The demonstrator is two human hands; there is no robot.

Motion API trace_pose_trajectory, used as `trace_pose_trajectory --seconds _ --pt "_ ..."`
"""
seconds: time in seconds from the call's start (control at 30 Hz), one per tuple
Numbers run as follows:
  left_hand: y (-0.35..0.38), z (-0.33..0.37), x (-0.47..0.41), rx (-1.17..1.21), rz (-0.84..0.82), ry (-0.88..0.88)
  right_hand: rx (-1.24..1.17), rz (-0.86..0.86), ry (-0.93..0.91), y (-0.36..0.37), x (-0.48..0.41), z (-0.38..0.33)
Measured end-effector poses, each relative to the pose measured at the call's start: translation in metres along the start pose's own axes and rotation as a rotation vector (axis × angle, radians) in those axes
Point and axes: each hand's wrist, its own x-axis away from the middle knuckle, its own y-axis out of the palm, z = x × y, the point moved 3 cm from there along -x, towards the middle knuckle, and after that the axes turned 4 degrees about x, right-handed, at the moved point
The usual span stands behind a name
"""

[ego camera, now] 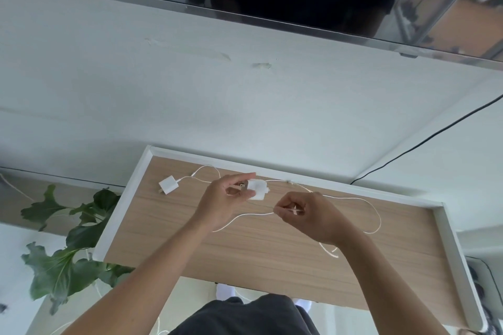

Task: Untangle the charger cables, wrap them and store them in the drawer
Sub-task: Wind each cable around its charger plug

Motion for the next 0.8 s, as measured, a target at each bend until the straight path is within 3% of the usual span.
trace_pose_trajectory --seconds 0.13,0.3,0.47,0.67,0.8 --pt "0.015 0.002 0.005 -0.133 -0.077 0.058 -0.044 0.043 -0.075 -0.021 -0.002 -0.007" --pt "0.035 0.003 0.015 0.015 -0.219 0.039 -0.074 0.183 -0.098 -0.045 -0.01 -0.013" --pt "0.042 0.017 0.021 0.211 -0.295 0.006 -0.189 0.221 0.056 -0.042 -0.015 -0.004" --pt "0.047 0.027 0.015 0.388 -0.192 -0.024 -0.394 0.088 0.212 -0.004 -0.017 0.015" --pt "0.041 0.021 0.001 0.288 -0.027 0.002 -0.264 0.089 0.164 0.018 -0.014 0.014"
